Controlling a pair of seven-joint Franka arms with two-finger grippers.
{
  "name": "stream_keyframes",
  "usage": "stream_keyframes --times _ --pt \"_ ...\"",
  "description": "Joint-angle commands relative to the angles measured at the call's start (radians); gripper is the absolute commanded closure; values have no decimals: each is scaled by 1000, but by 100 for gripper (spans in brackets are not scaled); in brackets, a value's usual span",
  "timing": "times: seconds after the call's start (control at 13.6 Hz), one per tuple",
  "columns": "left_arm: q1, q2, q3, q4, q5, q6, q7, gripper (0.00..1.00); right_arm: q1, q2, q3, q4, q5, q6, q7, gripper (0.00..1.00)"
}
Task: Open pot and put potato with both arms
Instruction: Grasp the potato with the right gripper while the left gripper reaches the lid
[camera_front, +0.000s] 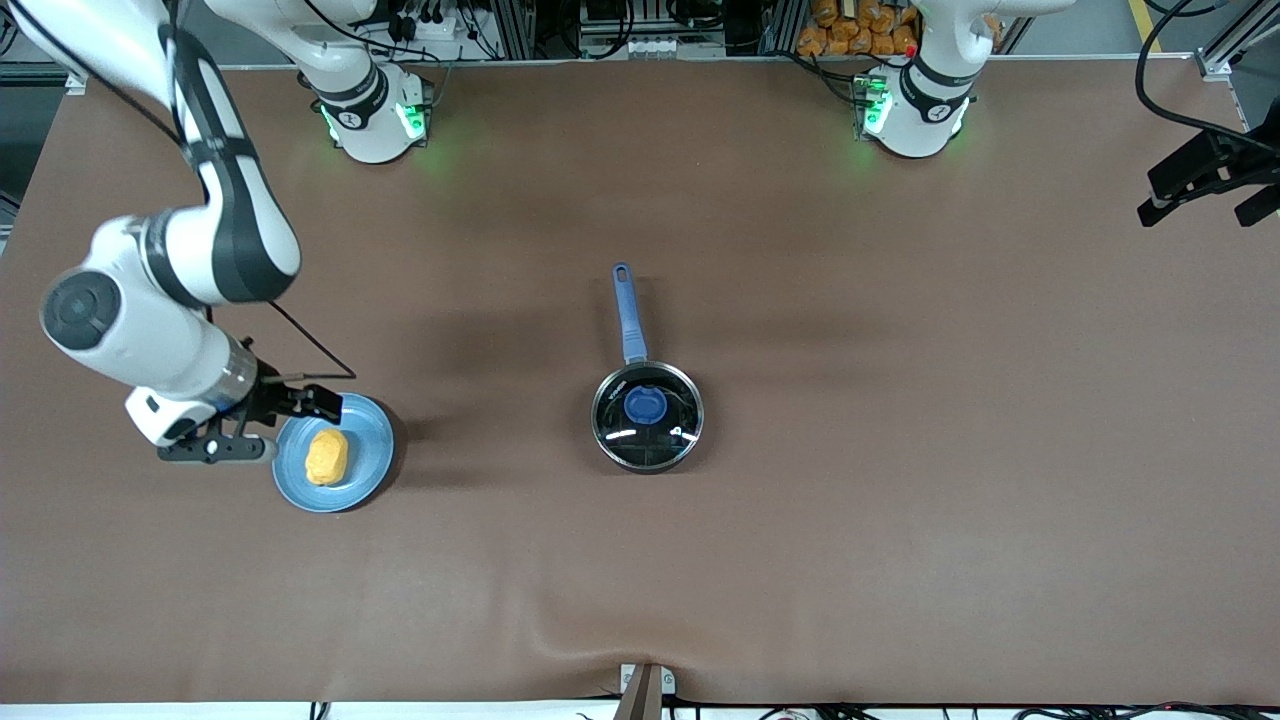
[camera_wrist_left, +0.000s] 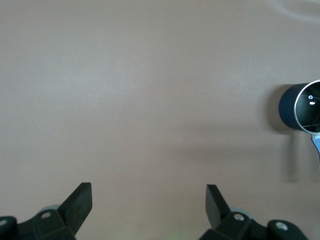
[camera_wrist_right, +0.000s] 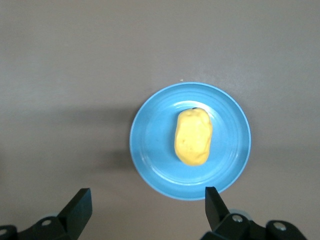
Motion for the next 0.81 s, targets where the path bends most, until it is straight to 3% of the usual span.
stream_keyframes --times 0.0,0.37,0.73 --pt "-22 33 5 -3 -15 17 18 0 -40 71 7 16 17 49 20 0" --pt "-94 153 -149 5 -8 60 -204 0 -81 199 5 16 17 198 25 0" --pt "-259 274 -169 40 -6 149 -465 0 -83 282 5 16 17 342 23 0"
